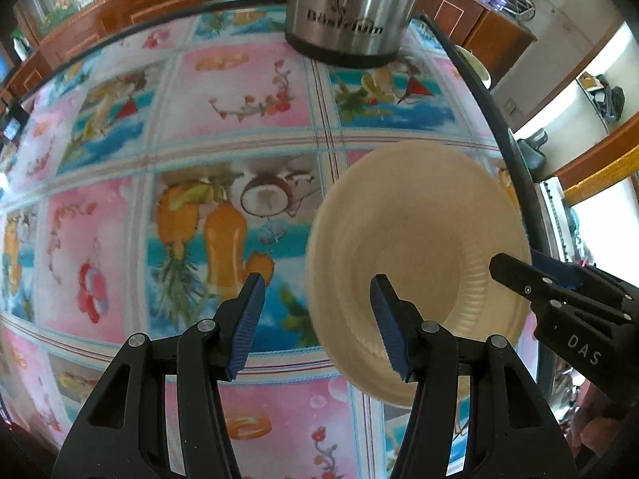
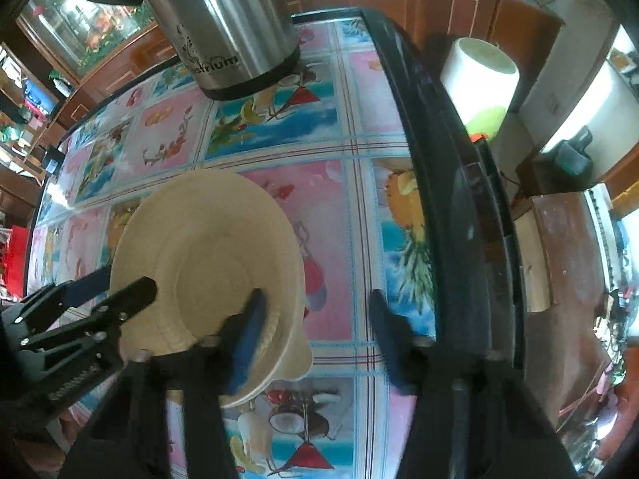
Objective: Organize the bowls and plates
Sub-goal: 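Close both grippers on the tan plate rim and lift it, then carry the tan plate with both grippers over the green basin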
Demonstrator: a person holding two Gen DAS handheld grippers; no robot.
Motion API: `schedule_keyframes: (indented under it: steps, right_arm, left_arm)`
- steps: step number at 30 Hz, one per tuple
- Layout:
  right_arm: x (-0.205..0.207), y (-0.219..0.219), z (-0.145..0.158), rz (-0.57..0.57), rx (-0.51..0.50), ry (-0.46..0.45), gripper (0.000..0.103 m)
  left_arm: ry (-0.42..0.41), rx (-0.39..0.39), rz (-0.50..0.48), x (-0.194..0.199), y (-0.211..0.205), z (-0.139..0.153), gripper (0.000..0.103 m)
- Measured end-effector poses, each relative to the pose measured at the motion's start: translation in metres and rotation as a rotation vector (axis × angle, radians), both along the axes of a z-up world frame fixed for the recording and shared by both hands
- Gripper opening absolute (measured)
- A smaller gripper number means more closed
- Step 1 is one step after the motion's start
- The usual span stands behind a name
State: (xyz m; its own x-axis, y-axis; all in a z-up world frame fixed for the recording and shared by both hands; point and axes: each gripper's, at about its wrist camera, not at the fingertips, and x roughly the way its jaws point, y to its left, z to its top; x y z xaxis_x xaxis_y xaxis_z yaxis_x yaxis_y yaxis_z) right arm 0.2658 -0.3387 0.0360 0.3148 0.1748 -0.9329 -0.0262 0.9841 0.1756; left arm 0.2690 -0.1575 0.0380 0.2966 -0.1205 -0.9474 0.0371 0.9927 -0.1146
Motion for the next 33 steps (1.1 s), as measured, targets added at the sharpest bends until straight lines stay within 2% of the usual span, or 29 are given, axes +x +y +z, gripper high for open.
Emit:
schedule_keyframes:
  steps: [2,3,4,6,9,19,26,33]
  right_arm:
    - [0.002,0.001,-0.001,0.011,-0.003,-0.001,0.026]
    - [0.002,0.002,-0.001,0.018,-0.008,-0.003,0.023]
    - [0.002,0.003,-0.001,0.026,-0.014,-0.001,0.019]
    - [0.002,0.004,-0.001,0.034,-0.019,0.000,0.018]
    - [-0.002,0.009,0.000,0.056,-0.019,0.007,0.018]
    - [-0.034,0.025,0.006,0.082,-0.005,0.007,0.016]
    - [-0.067,0.054,0.022,0.114,0.009,-0.011,0.016]
    - [-0.099,0.091,0.034,0.153,0.025,-0.014,0.016]
  left_arm:
    - [-0.013,-0.015,-0.001,-0.001,0.000,-0.002,0.054]
    - [-0.013,-0.009,-0.008,-0.001,-0.001,-0.004,0.049]
    - [-0.006,-0.009,-0.017,-0.001,-0.002,-0.005,0.034]
    - [0.018,-0.024,-0.036,-0.001,-0.004,-0.010,0.026]
    - [0.006,-0.010,-0.056,-0.006,-0.008,-0.009,0.016]
    - [-0.020,0.001,-0.068,-0.038,0.009,0.009,0.016]
    - [-0.055,0.042,-0.065,-0.080,0.033,0.030,0.016]
    - [-0.051,0.049,-0.033,-0.126,0.072,0.041,0.016]
